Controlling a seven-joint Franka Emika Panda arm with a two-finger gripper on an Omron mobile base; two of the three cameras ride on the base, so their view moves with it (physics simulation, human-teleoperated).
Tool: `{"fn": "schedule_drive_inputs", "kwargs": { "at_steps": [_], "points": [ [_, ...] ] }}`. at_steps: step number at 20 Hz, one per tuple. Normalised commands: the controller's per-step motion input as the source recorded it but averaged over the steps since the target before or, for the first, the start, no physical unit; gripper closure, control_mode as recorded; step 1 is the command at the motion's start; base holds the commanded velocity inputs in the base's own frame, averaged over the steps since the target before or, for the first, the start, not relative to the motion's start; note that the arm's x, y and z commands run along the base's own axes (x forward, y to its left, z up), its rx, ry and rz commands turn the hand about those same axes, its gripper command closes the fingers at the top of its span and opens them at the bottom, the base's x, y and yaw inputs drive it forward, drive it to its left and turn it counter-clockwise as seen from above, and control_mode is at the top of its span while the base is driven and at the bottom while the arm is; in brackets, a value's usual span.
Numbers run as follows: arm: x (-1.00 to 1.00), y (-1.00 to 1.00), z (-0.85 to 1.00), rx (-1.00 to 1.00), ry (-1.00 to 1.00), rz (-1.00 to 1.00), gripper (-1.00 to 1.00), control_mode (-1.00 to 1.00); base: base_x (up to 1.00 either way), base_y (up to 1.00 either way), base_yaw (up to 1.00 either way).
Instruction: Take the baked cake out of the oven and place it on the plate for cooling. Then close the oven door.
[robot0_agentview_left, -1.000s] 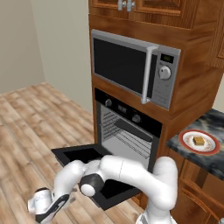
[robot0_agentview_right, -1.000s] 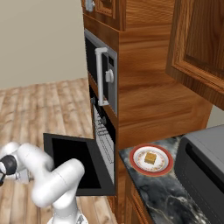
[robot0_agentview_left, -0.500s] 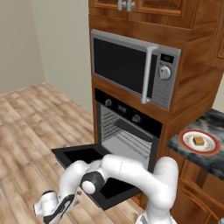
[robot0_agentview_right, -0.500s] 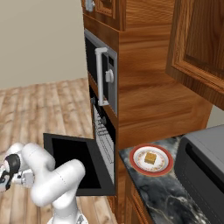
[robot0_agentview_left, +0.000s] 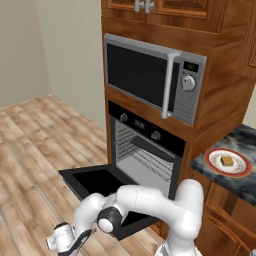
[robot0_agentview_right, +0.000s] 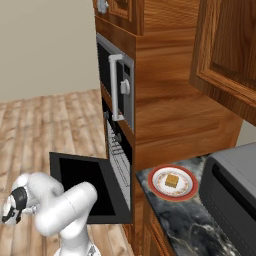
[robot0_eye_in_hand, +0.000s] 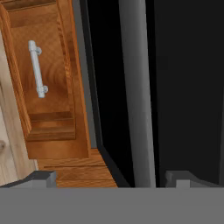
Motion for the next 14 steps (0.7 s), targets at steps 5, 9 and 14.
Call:
{"fn": "schedule_drive_inputs", "kwargs": {
  "at_steps": [5,9,14],
  "points": [
    [0.3,0.0,-0.45,-0.2,0.0,0.0,-1.0,-1.0,0.0,0.0,0.0],
    [0.34,0.0,-0.39,-0.21,-0.03,0.0,-1.0,-1.0,0.0,0.0,0.0],
    [0.33,0.0,-0.3,-0.22,-0.06,-0.01,-1.0,-1.0,0.0,0.0,0.0]
  ]
}}
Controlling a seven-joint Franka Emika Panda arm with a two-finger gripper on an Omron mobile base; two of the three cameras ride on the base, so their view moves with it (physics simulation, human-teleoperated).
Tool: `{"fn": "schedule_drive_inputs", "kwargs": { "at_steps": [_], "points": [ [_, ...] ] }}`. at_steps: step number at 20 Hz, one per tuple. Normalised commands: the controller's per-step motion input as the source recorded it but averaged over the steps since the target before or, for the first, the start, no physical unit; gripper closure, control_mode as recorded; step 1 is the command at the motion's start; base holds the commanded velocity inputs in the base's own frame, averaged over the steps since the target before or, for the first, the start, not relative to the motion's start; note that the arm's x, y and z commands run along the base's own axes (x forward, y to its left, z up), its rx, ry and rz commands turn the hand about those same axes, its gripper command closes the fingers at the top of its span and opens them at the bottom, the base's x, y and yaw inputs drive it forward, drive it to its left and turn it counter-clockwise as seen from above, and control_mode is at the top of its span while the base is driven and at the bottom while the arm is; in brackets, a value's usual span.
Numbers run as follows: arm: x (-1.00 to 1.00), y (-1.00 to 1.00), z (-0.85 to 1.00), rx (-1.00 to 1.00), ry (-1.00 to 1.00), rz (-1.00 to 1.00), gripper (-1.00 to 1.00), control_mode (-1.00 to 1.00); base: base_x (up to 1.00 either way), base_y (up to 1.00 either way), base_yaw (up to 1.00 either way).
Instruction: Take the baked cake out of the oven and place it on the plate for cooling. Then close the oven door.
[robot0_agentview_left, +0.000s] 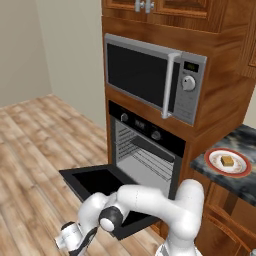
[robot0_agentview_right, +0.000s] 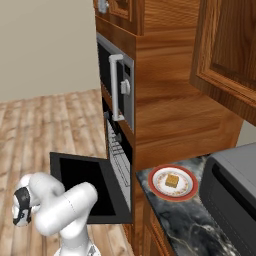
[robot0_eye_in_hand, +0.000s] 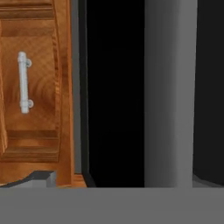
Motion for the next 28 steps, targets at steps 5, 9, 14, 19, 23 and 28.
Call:
{"fn": "schedule_drive_inputs", "kwargs": {
  "at_steps": [5,9,14,19,23,28],
  "points": [
    [0.18,0.0,0.0,-0.27,-0.23,-0.07,-1.0,-1.0,0.0,0.0,0.0],
    [0.01,-0.06,0.35,-0.26,-0.34,-0.1,-1.0,-1.0,0.0,0.0,0.0],
    [0.01,-0.19,0.62,-0.23,-0.33,-0.12,-1.0,-1.0,0.0,0.0,0.0],
    [0.05,-0.32,0.75,-0.18,-0.25,-0.09,-1.0,-1.0,0.0,0.0,0.0],
    [0.09,-0.4,0.76,-0.18,-0.22,-0.08,-1.0,-1.0,0.0,0.0,0.0],
    [0.19,-0.45,0.73,-0.18,-0.17,-0.06,-1.0,-1.0,0.0,0.0,0.0]
  ]
}}
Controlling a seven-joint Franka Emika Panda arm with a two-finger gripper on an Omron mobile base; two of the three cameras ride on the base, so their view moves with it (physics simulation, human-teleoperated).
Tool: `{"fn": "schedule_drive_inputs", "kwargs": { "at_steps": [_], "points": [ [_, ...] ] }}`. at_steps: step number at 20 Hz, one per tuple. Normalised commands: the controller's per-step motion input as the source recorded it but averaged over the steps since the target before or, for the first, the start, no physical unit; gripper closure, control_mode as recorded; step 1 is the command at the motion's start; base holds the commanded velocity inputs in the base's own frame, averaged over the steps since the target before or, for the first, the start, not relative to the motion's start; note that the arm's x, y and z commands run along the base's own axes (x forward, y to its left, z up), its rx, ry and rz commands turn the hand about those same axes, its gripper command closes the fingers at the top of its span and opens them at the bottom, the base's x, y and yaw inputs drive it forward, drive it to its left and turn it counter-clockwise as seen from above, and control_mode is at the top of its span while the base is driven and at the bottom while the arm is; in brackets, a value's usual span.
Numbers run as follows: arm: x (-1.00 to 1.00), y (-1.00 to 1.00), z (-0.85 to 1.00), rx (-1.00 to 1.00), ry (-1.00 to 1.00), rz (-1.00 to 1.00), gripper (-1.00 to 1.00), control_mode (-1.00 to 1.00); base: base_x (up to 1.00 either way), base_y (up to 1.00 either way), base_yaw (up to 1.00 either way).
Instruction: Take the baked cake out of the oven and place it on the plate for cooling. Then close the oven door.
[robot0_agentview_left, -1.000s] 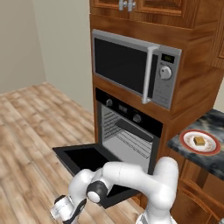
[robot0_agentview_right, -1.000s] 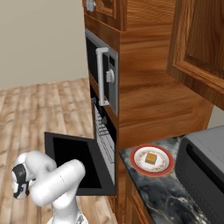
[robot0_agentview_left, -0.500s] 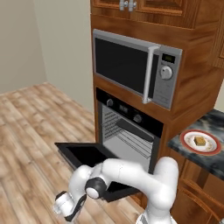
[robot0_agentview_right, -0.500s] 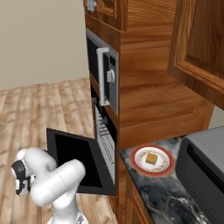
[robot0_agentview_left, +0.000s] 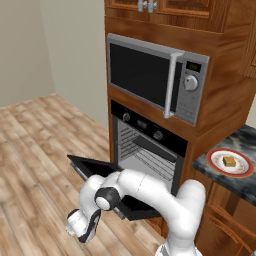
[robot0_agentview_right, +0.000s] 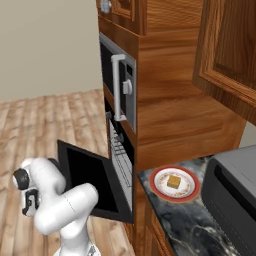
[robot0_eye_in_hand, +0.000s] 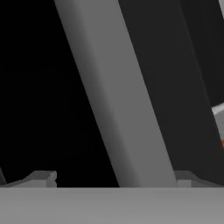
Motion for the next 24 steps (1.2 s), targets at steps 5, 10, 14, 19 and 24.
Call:
{"fn": "schedule_drive_inputs", "kwargs": {
  "at_steps": [5,10,14,19,24],
  "points": [
    [0.34,-0.6,0.65,-0.15,-0.09,-0.03,-1.0,-1.0,0.0,0.0,0.0],
    [0.39,-0.7,0.61,-0.12,-0.04,-0.03,-1.0,-1.0,0.0,0.0,0.0],
    [0.47,-0.79,0.54,-0.09,-0.02,0.0,-1.0,-1.0,0.0,0.0,0.0],
    [0.59,-0.83,0.48,-0.05,0.0,0.0,-1.0,-1.0,0.0,0.0,0.0],
    [0.69,-0.89,0.43,0.0,0.0,0.0,-1.0,-1.0,0.0,0.0,0.0]
  ]
}}
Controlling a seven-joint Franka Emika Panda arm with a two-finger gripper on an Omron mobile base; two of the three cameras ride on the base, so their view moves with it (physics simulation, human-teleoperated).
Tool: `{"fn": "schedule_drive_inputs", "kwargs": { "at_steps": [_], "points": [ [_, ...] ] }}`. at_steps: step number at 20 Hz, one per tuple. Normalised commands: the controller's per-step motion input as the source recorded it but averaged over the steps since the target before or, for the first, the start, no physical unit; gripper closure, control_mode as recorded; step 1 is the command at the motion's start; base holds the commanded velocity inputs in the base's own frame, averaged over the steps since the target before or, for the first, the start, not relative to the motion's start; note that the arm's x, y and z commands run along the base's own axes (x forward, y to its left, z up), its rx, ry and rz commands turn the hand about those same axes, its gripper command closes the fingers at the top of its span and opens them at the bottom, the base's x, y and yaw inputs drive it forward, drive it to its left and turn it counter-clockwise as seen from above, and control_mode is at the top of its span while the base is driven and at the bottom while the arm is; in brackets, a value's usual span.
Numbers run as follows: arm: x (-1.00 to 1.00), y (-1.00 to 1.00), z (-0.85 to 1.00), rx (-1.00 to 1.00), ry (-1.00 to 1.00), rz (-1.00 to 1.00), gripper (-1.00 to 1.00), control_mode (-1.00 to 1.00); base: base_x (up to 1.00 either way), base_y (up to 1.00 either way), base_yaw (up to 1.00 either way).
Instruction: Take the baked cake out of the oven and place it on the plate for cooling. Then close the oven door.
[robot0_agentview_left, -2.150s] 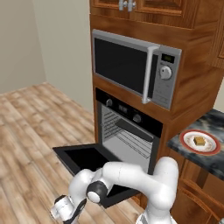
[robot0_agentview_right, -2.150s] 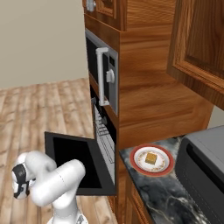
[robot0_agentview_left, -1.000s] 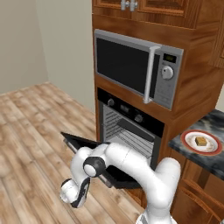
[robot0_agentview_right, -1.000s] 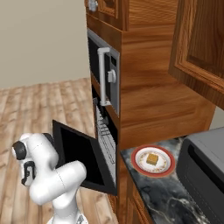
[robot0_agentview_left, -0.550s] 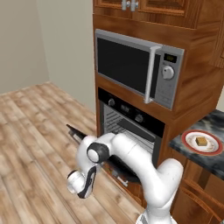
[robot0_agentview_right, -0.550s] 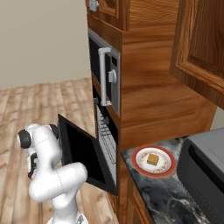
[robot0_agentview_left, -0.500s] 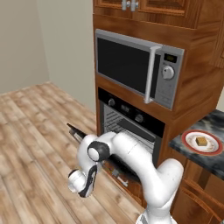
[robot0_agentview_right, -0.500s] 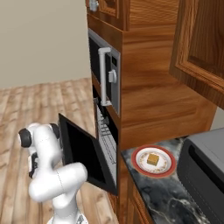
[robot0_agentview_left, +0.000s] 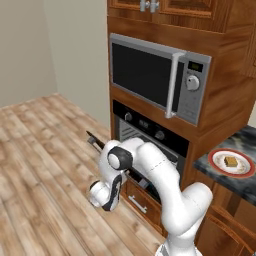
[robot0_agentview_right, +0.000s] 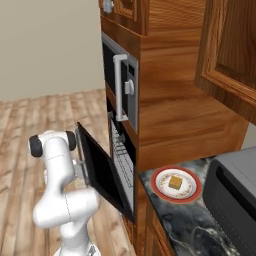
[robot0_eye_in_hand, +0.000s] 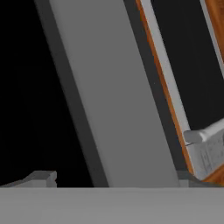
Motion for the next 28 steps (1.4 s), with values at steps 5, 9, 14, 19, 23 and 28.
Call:
{"fn": "schedule_drive_inputs", "kwargs": {
  "at_steps": [5,9,14,19,23,28],
  "points": [
    [0.69,-0.84,0.35,0.0,0.0,0.0,-1.0,-1.0,0.0,0.0,0.0],
    [0.52,-0.79,0.24,0.0,0.0,0.0,-1.0,-1.0,0.0,0.0,0.0],
    [0.32,-0.66,0.09,0.04,0.01,0.01,-1.0,-1.0,0.0,0.0,0.0],
    [0.35,-0.64,0.06,0.09,0.03,0.03,-1.0,-1.0,0.0,0.0,0.0],
    [0.38,-0.63,0.05,0.09,0.05,0.03,-1.0,-1.0,0.0,0.0,0.0],
    [0.09,-0.49,0.0,0.07,0.04,0.04,-1.0,-1.0,0.0,0.0,0.0]
  ]
}}
